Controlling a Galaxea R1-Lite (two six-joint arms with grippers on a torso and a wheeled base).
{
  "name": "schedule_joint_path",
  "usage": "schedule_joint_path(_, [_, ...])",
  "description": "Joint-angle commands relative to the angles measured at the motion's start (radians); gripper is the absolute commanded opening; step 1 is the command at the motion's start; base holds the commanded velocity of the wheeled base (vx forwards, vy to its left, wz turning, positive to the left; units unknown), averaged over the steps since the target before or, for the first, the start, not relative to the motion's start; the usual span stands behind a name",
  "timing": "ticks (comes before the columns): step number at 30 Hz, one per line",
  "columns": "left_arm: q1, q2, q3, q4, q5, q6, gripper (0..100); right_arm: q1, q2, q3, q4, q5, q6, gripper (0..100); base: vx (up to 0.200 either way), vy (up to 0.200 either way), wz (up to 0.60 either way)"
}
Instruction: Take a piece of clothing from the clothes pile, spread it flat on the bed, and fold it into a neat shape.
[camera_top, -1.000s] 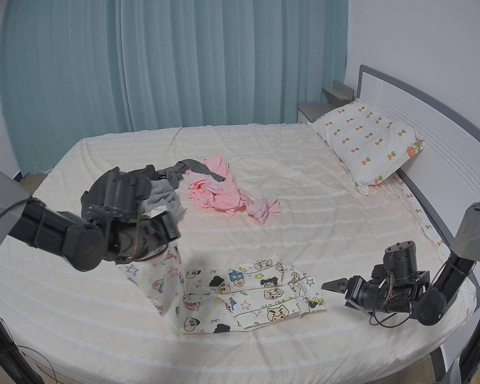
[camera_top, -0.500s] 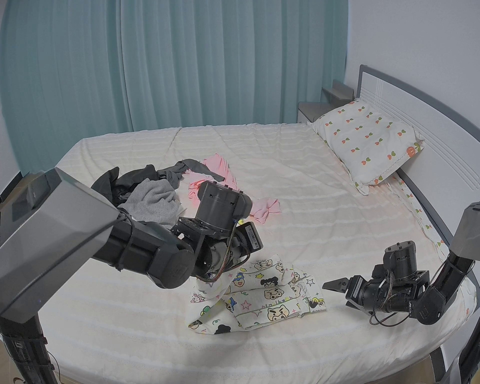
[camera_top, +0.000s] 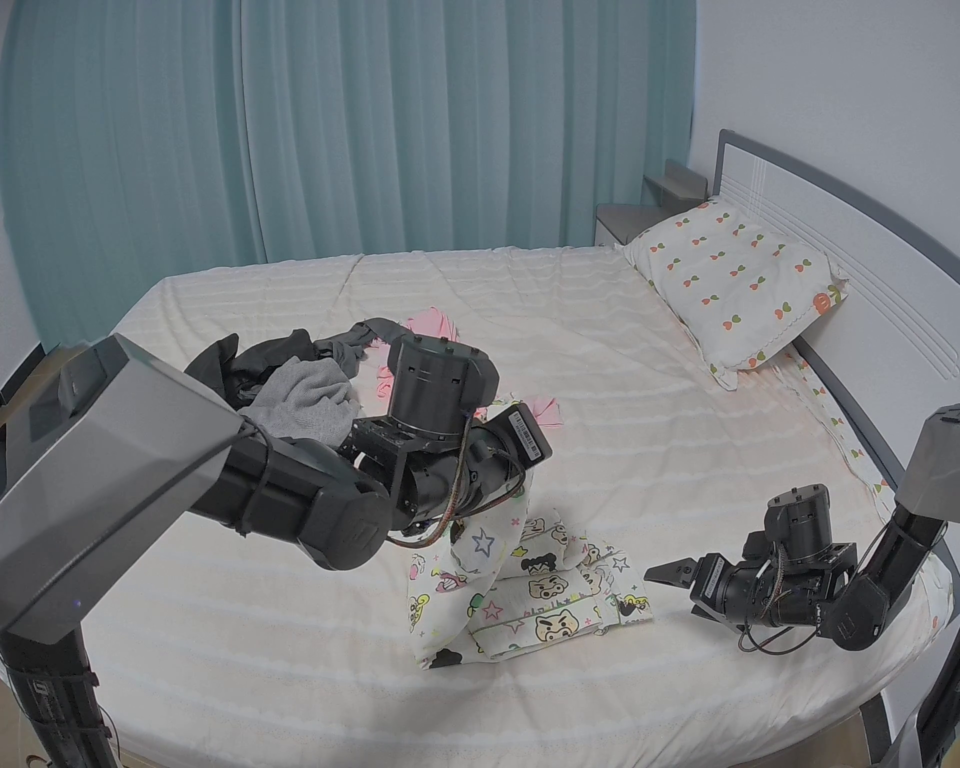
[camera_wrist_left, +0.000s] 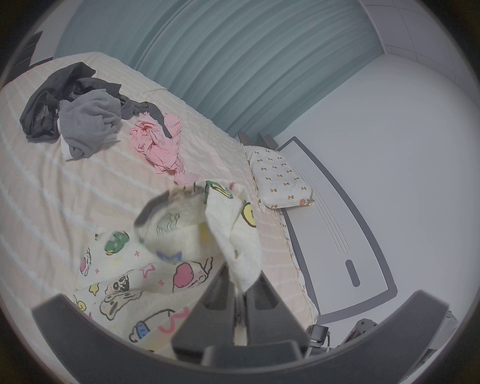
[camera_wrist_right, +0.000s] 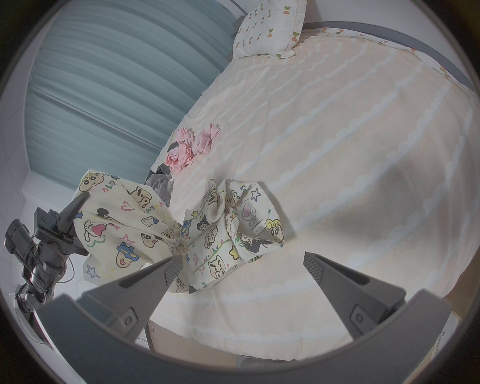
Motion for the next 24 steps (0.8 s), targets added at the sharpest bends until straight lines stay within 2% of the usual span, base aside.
schedule_joint_path(1, [-0.005,-0.001,-0.002,-0.002,-0.016,0.0,100,0.0,0.002,-0.003,-0.002,-0.001,0.0,100,0.0,0.0,0.0])
schedule_joint_path(14, [-0.008,-0.001,-0.001,-0.076,-0.004,0.001,100,0.002,0.004,0.0,-0.002,-0.002,0.0,100,0.0,0.0,0.0])
schedule_joint_path(17, [0.022,-0.002,0.011,-0.067,0.053,0.004,100,0.002,0.004,0.001,-0.002,-0.002,0.0,100,0.0,0.0,0.0])
schedule_joint_path(19, [0.038,-0.008,0.034,-0.056,0.063,0.004,100,0.002,0.002,0.001,-0.002,-0.002,0.0,100,0.0,0.0,0.0])
schedule_joint_path(21, [0.103,-0.073,0.134,-0.04,0.056,-0.002,100,0.002,0.004,0.001,-0.002,-0.002,0.0,100,0.0,0.0,0.0])
schedule_joint_path(24, [0.15,-0.146,0.258,-0.045,0.04,-0.005,100,0.0,0.004,0.0,-0.004,-0.005,0.001,100,0.0,0.0,0.0])
